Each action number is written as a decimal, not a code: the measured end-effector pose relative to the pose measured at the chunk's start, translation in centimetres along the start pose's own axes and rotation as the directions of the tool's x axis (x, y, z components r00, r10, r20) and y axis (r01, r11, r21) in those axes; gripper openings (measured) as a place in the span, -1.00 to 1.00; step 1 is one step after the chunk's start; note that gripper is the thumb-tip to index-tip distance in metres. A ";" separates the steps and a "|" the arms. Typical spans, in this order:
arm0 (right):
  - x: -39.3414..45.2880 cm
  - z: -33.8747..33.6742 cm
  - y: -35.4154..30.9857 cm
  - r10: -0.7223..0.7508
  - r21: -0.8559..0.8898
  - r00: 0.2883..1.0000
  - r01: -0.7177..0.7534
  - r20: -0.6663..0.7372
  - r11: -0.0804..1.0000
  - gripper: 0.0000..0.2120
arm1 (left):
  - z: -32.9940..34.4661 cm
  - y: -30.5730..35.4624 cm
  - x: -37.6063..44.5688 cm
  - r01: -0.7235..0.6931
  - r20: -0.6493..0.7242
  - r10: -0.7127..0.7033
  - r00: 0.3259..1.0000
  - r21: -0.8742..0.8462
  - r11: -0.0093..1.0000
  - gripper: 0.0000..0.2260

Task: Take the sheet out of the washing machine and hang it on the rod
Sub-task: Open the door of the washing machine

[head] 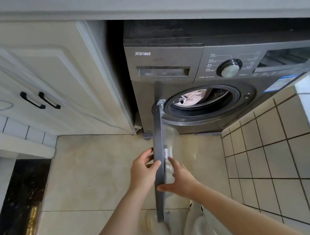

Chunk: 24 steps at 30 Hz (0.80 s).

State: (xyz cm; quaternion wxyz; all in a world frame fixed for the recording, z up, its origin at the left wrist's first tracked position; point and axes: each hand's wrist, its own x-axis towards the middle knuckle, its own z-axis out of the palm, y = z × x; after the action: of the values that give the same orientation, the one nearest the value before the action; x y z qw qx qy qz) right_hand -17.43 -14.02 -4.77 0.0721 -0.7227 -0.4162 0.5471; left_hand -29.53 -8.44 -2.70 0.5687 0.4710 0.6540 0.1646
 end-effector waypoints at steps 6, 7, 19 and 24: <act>0.7 2.8 -2.7 0.007 -0.022 1.000 -0.008 -0.018 1.000 -0.02 | -3.6 -0.7 0.7 -0.037 -0.010 0.038 0.999 0.047 0.998 -0.62; 0.8 3.2 -3.2 0.006 -0.026 1.000 -0.007 -0.018 1.000 -0.04 | -4.1 -0.8 0.9 -0.044 -0.020 0.046 0.999 0.062 0.997 -0.62; 2.7 5.7 -7.0 -0.034 -0.084 0.999 0.034 0.008 0.996 -0.23 | -7.8 -1.4 1.7 -0.161 -0.134 0.200 0.971 0.259 0.953 -0.54; 3.2 6.5 -7.4 -0.081 -0.185 0.997 0.082 0.012 0.979 -0.25 | -8.0 -1.7 1.9 -0.190 -0.153 0.269 0.951 0.396 0.898 -0.52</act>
State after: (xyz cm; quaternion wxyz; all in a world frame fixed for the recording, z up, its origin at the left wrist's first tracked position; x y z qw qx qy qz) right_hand -26.61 -9.41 -5.49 0.0262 -0.7075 -0.4947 0.5041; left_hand -37.24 -5.19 -2.70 0.3740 0.6260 0.6678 0.1495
